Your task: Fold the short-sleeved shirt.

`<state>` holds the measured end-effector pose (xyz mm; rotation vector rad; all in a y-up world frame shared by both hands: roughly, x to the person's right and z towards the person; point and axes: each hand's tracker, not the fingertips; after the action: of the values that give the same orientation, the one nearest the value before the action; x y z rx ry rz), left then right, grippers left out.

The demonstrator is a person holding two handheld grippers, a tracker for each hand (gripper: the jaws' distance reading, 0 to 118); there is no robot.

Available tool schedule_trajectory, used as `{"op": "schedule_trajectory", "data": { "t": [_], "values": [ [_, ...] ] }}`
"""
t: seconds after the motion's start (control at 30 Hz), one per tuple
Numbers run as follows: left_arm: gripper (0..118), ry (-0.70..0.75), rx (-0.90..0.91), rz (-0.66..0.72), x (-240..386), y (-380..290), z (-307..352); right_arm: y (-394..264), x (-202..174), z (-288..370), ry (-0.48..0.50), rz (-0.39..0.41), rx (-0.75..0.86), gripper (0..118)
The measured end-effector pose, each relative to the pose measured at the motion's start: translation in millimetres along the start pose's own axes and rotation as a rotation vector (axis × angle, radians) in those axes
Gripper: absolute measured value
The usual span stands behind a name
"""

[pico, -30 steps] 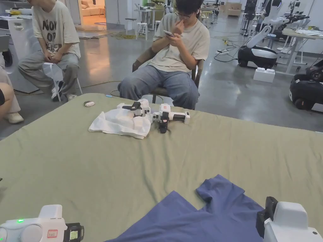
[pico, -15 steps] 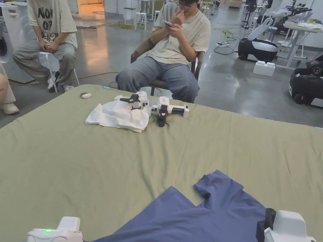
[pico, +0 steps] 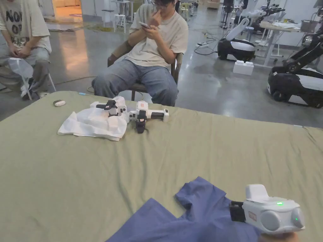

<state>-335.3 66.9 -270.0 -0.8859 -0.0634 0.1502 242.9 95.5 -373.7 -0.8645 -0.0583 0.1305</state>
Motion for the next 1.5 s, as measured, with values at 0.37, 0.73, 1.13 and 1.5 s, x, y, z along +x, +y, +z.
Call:
{"op": "schedule_trajectory", "data": {
  "t": [0.37, 0.73, 1.13, 1.5],
  "values": [
    [0, 0.029, -0.033, -0.002, 19.8, 1.9, 2.1, 31.7, 19.2, -109.1, 0.104, 0.03, -0.179, 70],
    [0, 0.049, -0.052, -0.026, 21.3, 5.9, -5.9, 30.8, -9.0, -116.9, 0.114, 0.089, -0.203, 3],
    [0, 0.008, 0.089, -0.024, 32.3, 16.0, 23.5, 28.0, 18.9, 6.9, 0.058, -0.059, 0.114, 2],
    [0, -0.083, 0.334, -0.127, 81.1, 117.5, 72.7, 46.7, 73.9, 187.4, -0.117, -0.087, 0.424, 2]
  ]
}}
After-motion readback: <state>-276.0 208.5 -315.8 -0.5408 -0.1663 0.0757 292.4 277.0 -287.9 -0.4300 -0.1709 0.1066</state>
